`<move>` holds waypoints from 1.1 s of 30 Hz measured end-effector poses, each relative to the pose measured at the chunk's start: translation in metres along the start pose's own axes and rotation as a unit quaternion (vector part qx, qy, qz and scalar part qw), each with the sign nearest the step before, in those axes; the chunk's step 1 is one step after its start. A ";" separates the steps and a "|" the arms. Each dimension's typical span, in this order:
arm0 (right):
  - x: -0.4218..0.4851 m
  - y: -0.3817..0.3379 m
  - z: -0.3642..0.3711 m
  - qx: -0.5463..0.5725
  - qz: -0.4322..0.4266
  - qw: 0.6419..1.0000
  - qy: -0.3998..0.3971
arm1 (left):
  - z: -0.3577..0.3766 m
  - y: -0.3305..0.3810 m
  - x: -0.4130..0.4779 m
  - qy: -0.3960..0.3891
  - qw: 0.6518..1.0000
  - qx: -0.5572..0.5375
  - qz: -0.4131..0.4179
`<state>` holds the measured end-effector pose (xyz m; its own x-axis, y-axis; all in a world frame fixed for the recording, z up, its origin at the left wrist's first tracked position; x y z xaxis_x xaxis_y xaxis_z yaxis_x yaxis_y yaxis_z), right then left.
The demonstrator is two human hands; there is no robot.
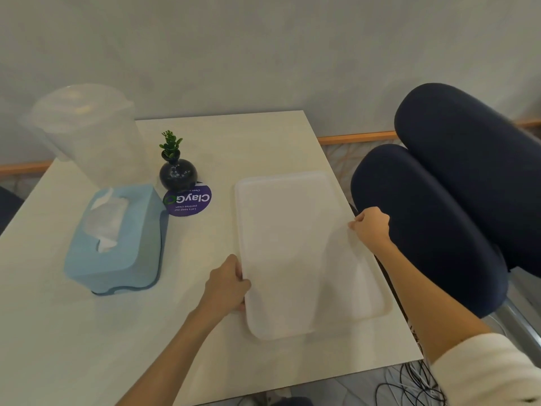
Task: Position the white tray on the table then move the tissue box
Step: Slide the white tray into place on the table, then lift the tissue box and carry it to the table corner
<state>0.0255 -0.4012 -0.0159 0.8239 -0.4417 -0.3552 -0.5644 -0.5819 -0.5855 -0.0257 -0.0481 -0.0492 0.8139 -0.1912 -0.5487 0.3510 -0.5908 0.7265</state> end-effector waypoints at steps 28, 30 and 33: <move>-0.072 -0.222 0.064 -0.120 -0.301 0.936 -0.138 | -0.186 0.005 -0.107 0.139 0.979 -0.130 0.077; -0.090 -0.259 0.096 -0.120 -0.344 0.912 -0.190 | -0.218 -0.012 -0.122 0.235 0.958 -0.144 0.086; -0.114 -0.308 0.147 -0.122 -0.394 0.875 -0.254 | -0.244 -0.047 -0.129 0.342 0.927 -0.143 0.059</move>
<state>0.1132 -0.0716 0.0978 0.8440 0.4868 -0.2252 0.2469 -0.7254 -0.6425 -0.0343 0.1953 0.0879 0.9232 0.3580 -0.1396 0.2701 -0.3462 0.8984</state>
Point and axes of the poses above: each hand's wrist, its own x-axis towards the middle knuckle, its own z-axis out of the palm, y = z × x, the point moved 9 cm from there along x, towards the middle knuckle, and after that the axes turned 12 degrees about -y, right-handed, at the moved point
